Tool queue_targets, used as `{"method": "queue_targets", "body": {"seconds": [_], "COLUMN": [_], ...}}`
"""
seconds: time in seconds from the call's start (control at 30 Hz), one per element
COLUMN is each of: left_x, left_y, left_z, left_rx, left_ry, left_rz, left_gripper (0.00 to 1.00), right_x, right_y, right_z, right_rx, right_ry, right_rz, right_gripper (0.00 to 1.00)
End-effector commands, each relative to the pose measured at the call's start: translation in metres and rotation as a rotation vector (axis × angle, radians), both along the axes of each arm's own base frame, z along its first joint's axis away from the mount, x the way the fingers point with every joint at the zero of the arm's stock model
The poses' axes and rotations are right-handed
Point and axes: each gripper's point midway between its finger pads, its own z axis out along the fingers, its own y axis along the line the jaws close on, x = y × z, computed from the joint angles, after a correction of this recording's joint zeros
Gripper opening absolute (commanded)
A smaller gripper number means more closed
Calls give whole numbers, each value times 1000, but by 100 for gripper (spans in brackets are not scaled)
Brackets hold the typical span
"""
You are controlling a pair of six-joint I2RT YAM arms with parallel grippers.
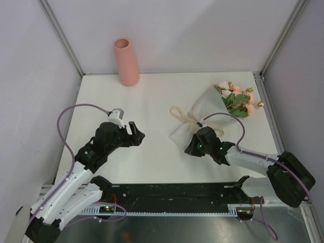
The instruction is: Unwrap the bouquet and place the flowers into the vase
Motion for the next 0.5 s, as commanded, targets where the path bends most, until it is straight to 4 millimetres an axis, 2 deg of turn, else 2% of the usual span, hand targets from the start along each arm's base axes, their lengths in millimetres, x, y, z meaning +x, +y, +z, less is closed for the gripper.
{"method": "queue_targets", "body": {"seconds": [0.0, 0.03, 0.1, 0.2, 0.33, 0.47], "left_x": [-3, -5, -4, 1, 20, 47], "left_y": [-10, -14, -23, -36, -52, -82], "left_z": [-10, -14, -20, -28, -24, -18], "left_rx": [-60, -61, -57, -54, -51, -64], "left_ry": [61, 81, 114, 147, 139, 131], "left_rz": [0, -24, -66, -116, -157, -238], "left_gripper": [88, 87, 87, 86, 86, 84], "right_x": [-25, -31, -39, -44, -41, -27], "right_y": [33, 37, 40, 35, 13, -17], "right_z": [2, 2, 6, 23, 54, 82], "right_rx": [47, 48, 60, 69, 43, 14], "right_ry": [-1, 3, 15, -5, -83, -183], "right_rz": [95, 113, 135, 148, 125, 35], "right_gripper": [0, 0, 7, 25, 36, 40]}}
